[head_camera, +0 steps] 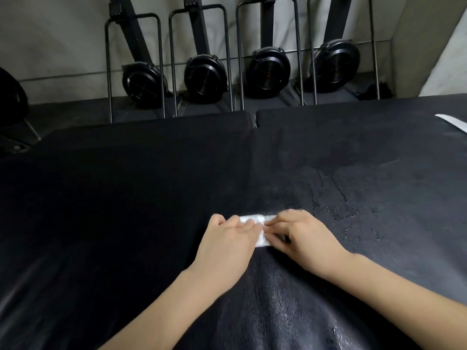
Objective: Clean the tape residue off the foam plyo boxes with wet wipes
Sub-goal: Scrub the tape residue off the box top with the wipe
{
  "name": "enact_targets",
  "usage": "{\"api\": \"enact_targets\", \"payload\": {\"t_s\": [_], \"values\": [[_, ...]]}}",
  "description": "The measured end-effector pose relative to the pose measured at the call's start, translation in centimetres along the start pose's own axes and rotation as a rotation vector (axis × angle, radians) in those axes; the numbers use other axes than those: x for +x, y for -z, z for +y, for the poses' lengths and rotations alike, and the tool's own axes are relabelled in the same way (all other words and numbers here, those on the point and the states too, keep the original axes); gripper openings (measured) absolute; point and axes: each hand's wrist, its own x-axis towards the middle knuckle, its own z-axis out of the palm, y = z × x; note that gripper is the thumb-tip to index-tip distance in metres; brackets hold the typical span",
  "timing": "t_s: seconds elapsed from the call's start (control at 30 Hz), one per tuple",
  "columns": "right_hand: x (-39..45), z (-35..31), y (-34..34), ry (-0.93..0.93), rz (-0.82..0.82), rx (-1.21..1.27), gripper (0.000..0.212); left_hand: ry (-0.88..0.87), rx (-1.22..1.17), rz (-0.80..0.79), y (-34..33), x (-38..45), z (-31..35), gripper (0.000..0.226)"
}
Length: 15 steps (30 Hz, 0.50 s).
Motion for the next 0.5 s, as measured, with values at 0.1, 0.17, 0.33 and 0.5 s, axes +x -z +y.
{"api": "enact_targets", "payload": {"t_s": [0.1, 0.17, 0.33, 0.5], "values": [[3.7, 2.7, -0.8, -0.038, 0.009, -0.016, 0.02, 0.049, 0.041, -0.027, -1.4, 4.0, -2.2, 0.018], [5.7, 4.2, -1.2, -0.068, 0.022, -0.029, 0.016, 0.054, 0.062, -0.043, -1.8, 6.5, -3.3, 0.021], [7.3, 5.4, -1.7, -0.095, 0.041, -0.046, 0.014, 0.073, 0.109, -0.088, -1.2, 8.7, -3.3, 0.025], [3.5, 3.0, -0.6, -0.056, 0.029, -0.037, 0.029, -0.02, 0.014, -0.003, 0.2, 4.8, -1.1, 0.003]]}}
